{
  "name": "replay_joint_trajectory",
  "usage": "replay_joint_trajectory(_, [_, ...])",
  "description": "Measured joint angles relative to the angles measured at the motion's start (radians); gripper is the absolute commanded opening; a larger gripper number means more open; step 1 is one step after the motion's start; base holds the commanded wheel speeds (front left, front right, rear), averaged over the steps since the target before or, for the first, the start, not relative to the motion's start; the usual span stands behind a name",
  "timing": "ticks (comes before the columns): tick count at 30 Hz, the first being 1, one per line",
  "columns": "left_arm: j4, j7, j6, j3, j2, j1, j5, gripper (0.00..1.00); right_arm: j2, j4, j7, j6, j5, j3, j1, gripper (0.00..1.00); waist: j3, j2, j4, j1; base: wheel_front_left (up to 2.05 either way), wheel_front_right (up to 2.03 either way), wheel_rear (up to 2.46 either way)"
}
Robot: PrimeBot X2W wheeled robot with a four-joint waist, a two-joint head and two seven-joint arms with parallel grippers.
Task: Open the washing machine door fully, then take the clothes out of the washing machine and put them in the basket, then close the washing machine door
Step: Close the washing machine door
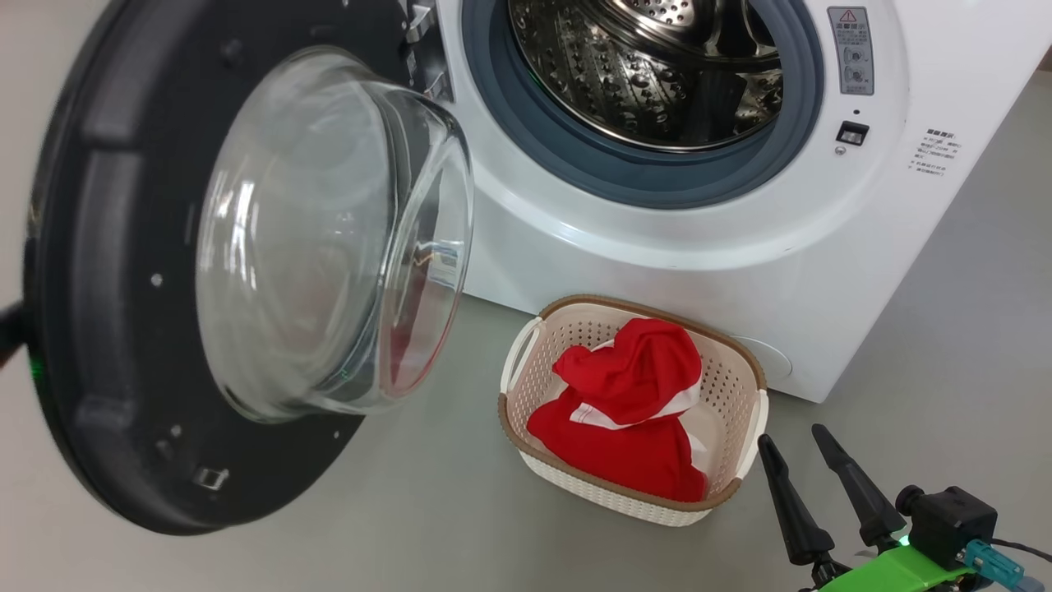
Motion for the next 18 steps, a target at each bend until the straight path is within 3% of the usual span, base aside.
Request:
replay_joint_trajectory(7, [-0.11,0.004,0.0,-0.063,0.021,0.034,-0.06,0.0,0.005,0.0,0.0,0.0,0.0,-0.003,0.0,1.0,-0.004,0.0,-0.009,0.0,0.0,0.0,0.0])
replay_joint_trajectory(18, [-0.276,-0.039,0.0,-0.239,0.028,0.037,-0.088,0.0,0.007,-0.001,0.0,0.0,0.0,-0.007,0.0,1.0,-0.004,0.0,-0.04,0.0,0.0,0.0,0.0])
